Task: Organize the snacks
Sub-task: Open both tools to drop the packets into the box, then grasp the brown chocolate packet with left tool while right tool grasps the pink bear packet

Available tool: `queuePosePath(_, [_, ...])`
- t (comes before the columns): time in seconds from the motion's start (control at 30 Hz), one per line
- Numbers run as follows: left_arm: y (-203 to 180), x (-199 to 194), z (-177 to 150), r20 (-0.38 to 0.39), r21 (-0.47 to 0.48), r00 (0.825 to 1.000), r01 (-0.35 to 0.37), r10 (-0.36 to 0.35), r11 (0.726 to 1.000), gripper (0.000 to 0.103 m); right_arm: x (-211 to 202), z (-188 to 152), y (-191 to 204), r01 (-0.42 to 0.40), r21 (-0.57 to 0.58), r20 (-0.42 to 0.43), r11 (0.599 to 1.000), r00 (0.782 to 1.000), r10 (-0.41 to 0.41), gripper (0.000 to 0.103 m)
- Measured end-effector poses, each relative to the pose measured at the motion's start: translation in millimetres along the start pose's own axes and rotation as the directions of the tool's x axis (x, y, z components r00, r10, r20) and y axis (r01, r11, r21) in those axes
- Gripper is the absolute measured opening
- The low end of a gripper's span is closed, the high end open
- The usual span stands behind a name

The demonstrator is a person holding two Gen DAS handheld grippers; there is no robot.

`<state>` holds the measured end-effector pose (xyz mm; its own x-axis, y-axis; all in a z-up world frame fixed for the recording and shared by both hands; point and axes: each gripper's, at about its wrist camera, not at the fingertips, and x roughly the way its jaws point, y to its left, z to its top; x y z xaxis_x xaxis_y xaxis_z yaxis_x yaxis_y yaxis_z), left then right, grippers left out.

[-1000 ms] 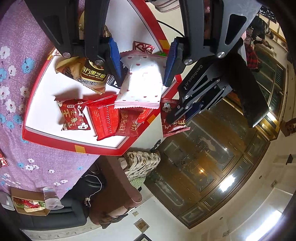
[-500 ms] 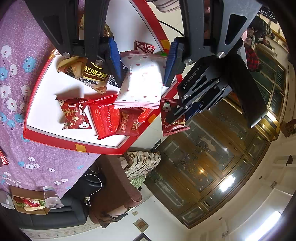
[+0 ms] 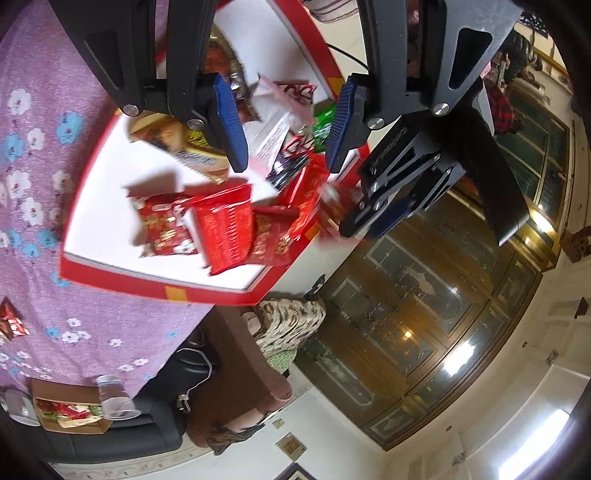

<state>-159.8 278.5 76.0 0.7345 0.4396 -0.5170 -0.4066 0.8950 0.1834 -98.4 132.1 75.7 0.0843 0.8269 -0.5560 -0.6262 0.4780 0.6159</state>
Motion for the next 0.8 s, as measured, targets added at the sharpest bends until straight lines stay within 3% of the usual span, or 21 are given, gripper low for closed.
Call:
queuePosePath(0.2, [-2.3,-0.8,2.0,0.005,0.009,1.000,0.009,-0.009,1.000,0.082,-34.0,14.8,-43.4,0.067,0.093,0.082,0.993,0.994,-0.075,0.047])
queuePosePath(0.4, [-23.2,5.5,4.3,-0.022,0.057,1.000,0.014,-0.012,0.998,0.082,-91.8,26.6,-110.8,0.190,0.232,0.195,0.954,0.952,-0.237,0.051])
queuePosePath(0.57, [-50.8,3.2,21.1,-0.014,0.123,0.999,0.046,-0.045,0.991,0.082,-151.0,36.5,-183.0,0.315,0.362,0.228,0.877,0.882,-0.412,0.054])
queuePosePath(0.63, [-66.9,1.4,33.9,-0.001,0.159,0.997,0.071,-0.072,0.985,0.082,-171.7,45.0,-212.7,0.413,0.392,0.191,0.822,0.837,-0.513,0.055])
queuePosePath(0.73, [-95.5,3.1,55.2,0.006,0.207,0.990,0.135,-0.139,0.969,0.083,-189.0,54.8,-247.8,0.508,0.404,0.139,0.761,0.788,-0.600,0.055])
queuePosePath(0.8, [-118.0,8.7,70.1,-0.015,0.236,0.978,0.204,-0.206,0.950,0.083,-190.7,60.9,-264.7,0.529,0.402,0.116,0.748,0.781,-0.614,0.055])
